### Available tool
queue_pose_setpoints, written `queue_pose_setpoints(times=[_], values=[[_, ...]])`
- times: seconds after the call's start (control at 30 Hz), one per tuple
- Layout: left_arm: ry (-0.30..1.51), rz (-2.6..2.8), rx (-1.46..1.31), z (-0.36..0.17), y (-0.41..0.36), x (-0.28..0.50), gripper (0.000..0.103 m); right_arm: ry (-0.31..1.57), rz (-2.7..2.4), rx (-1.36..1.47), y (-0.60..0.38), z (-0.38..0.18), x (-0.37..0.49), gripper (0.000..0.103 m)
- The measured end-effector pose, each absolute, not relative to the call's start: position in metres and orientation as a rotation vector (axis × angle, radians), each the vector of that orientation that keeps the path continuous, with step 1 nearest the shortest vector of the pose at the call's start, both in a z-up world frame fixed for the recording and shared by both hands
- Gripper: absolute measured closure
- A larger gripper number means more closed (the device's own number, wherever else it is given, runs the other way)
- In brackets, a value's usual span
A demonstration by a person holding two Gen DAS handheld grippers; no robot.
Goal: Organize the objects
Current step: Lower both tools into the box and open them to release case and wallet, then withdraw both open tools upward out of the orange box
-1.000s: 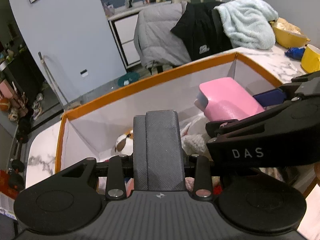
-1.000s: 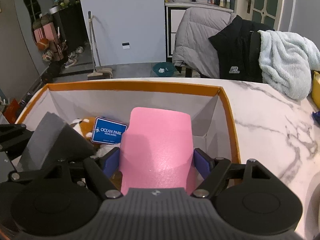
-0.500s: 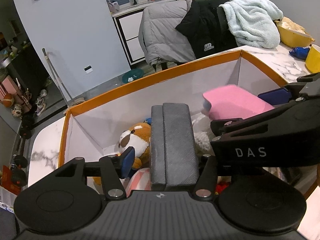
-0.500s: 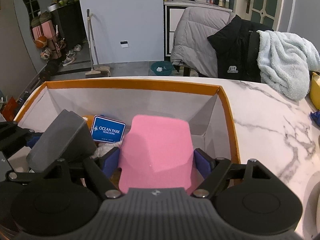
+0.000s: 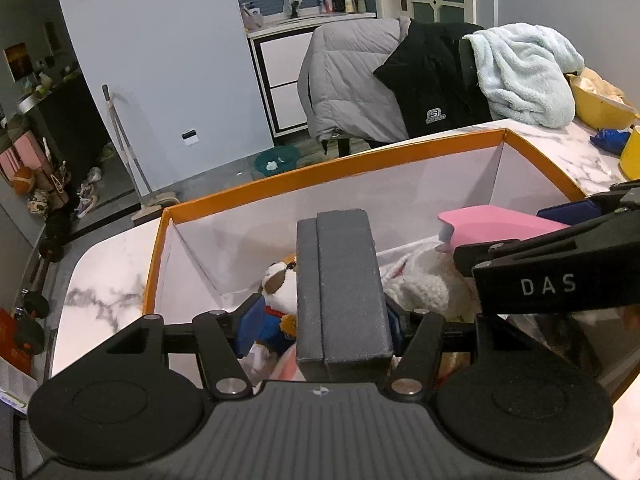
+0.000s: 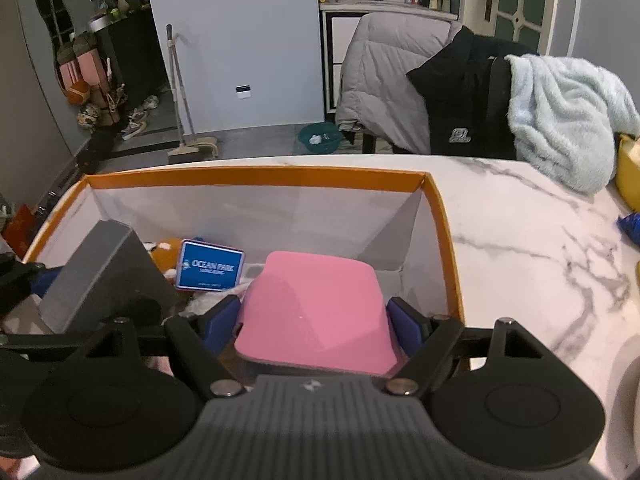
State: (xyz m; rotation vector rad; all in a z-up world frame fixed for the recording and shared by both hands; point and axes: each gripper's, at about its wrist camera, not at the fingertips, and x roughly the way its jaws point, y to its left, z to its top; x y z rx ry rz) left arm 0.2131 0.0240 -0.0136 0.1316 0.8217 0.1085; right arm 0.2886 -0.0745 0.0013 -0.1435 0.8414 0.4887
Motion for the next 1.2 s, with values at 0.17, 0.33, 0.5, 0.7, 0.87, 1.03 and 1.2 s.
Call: queue_pose_setpoints(times=[0.17,0.33,0.5,0.7,0.87,1.03,1.2], values=[[0.83,0.1,0.158,-0.014,0.021,0.211,0.033,0.889,0.52,-0.152,-0.072,0.003,0.287,0.022],[0.83,0.102,0.16,-0.013,0.021,0.209,0.033,0.89,0.523,-0.159,-0.077,0.011,0.284,0.02],[0.794,0.114,0.186,-0.003,0.019,0.202,0.033,0.866,0.528,-0.127,-0.086,0.026,0.282,0.02],[0.775,0.08,0.171,0.011,0.019,0.197,0.039,0.852,0.531,-0.116,-0.093,0.034,0.279,0.02],[0.749,0.131,0.206,0.018,0.017,0.195,0.043,0.839,0.539,-0.118,-0.096,0.04,0.273,0.02],[0.693,0.209,0.164,0.026,0.027,0.194,0.043,0.829,0.541,-0.116,-0.101,0.044,0.271,0.02],[0.76,0.18,0.217,0.015,0.019,0.201,0.043,0.827,0.538,-0.104,-0.107,0.045,0.273,0.02]])
